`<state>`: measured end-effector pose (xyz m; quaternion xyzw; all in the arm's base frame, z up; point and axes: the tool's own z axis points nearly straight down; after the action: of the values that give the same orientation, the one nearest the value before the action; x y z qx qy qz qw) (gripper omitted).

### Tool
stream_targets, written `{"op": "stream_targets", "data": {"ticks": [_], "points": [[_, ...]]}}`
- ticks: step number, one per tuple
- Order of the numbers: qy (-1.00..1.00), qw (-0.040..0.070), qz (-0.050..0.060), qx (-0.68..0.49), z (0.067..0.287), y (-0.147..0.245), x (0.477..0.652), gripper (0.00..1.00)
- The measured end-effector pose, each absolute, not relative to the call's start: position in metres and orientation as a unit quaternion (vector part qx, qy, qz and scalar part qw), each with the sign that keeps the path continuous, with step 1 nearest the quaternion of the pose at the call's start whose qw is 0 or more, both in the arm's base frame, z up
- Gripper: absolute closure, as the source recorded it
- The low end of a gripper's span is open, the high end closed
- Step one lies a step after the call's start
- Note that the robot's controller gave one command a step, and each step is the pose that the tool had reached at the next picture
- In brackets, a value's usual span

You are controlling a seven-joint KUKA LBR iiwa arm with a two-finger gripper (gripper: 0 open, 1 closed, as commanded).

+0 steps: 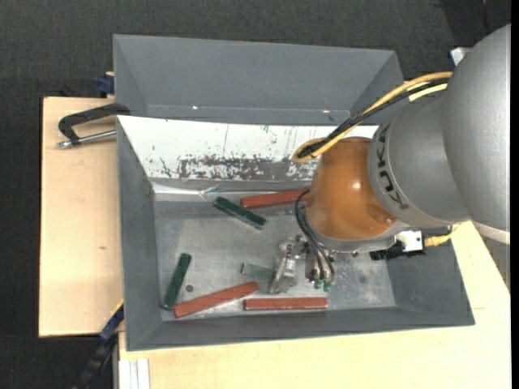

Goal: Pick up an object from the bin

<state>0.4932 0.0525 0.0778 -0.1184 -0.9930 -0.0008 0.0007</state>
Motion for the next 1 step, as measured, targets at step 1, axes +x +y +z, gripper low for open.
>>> {"op": "stream_targets", "data": {"ticks": [1], "points": [[-0.993,0.001,-0.001,-0.118,0.0778,0.0523,0.4932,1.0]]}}
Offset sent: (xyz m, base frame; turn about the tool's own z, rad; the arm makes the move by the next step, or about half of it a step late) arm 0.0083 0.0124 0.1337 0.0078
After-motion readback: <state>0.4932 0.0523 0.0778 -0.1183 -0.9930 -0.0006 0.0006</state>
